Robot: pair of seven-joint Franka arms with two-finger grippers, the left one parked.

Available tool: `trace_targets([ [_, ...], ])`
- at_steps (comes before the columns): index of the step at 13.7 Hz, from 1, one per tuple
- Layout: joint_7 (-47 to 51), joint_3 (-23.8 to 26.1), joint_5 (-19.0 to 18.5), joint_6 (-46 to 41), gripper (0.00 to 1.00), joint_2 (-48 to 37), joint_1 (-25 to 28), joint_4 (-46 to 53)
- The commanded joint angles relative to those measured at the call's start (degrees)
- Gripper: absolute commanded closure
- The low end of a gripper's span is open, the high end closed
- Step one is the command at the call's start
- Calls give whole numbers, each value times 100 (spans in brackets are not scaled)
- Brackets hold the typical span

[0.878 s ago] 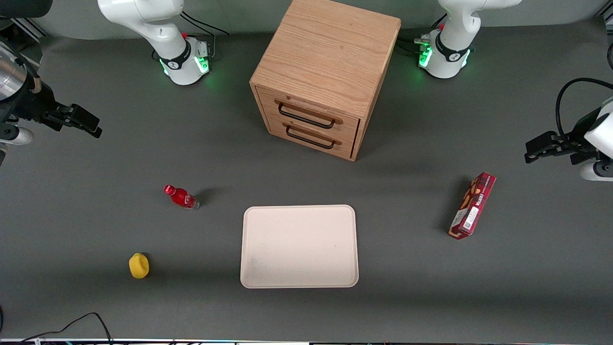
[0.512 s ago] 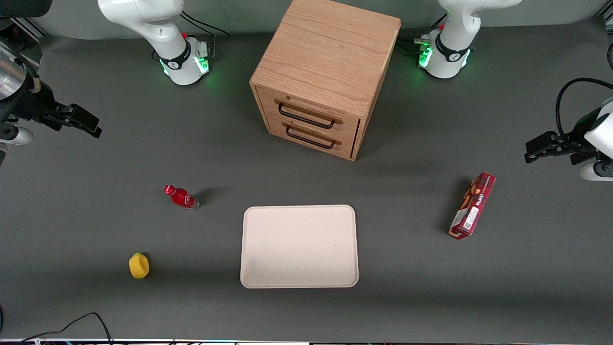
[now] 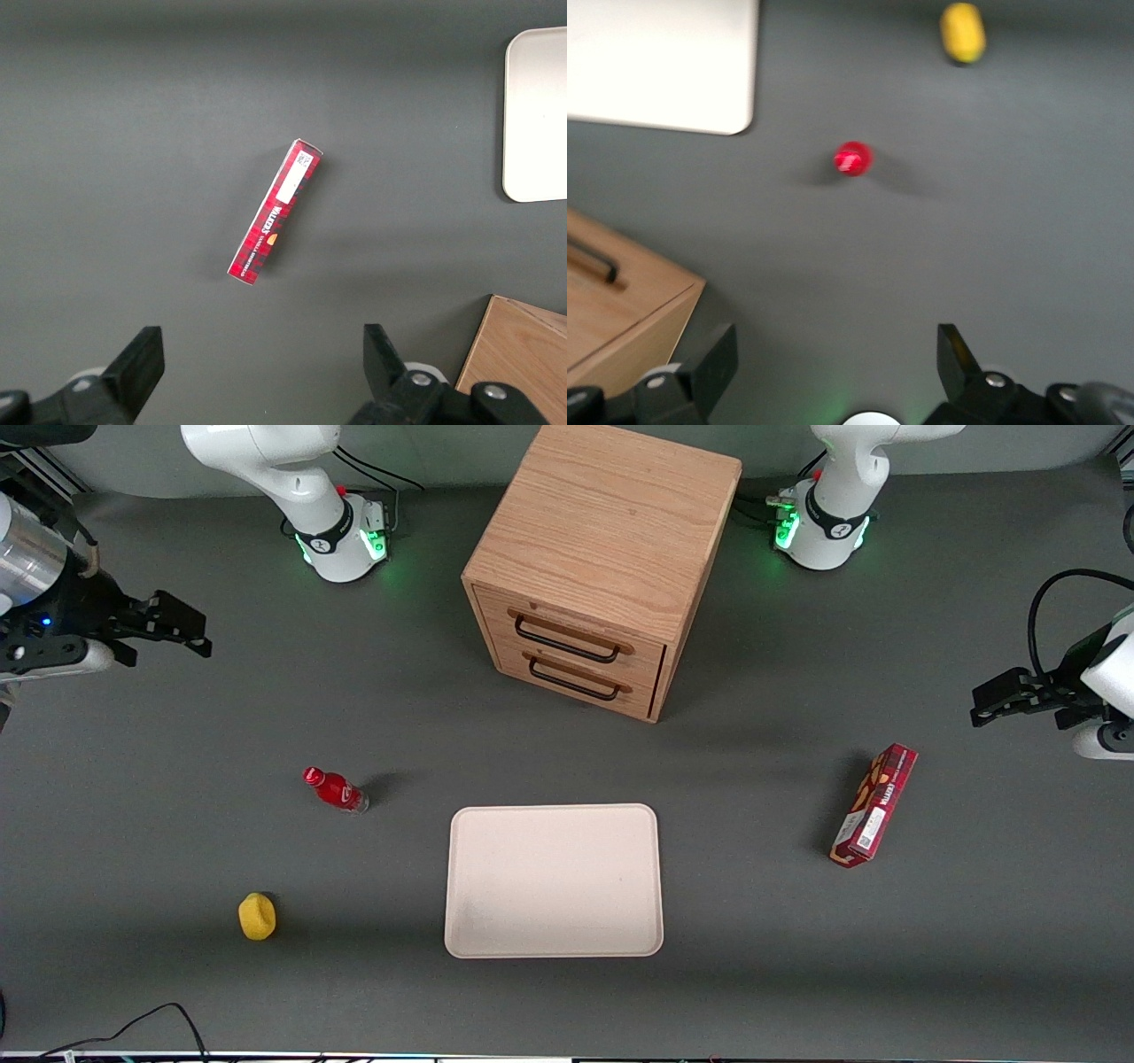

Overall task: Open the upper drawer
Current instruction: 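Move the right gripper toward the upper drawer's black handle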

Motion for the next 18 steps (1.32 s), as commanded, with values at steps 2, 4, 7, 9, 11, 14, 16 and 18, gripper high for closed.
trace_targets([
  [2, -385, 376, 1033, -98, 0, 301, 32, 239],
  [4, -394, 761, 1465, -81, 0, 529, 23, 256],
  [7, -569, 1534, 1721, 25, 0, 1169, 23, 623],
  [9, -587, 2132, 1687, 121, 0, 1723, 23, 880],
  [11, -596, 2415, 1660, 559, 0, 2050, 32, 881],
  [14, -613, 2993, 1328, 1279, 0, 2647, 58, 881],
  [16, -604, 3477, 801, 1763, 0, 3077, 67, 863],
  [18, -604, 3646, 729, 2072, 0, 3298, 137, 802],
])
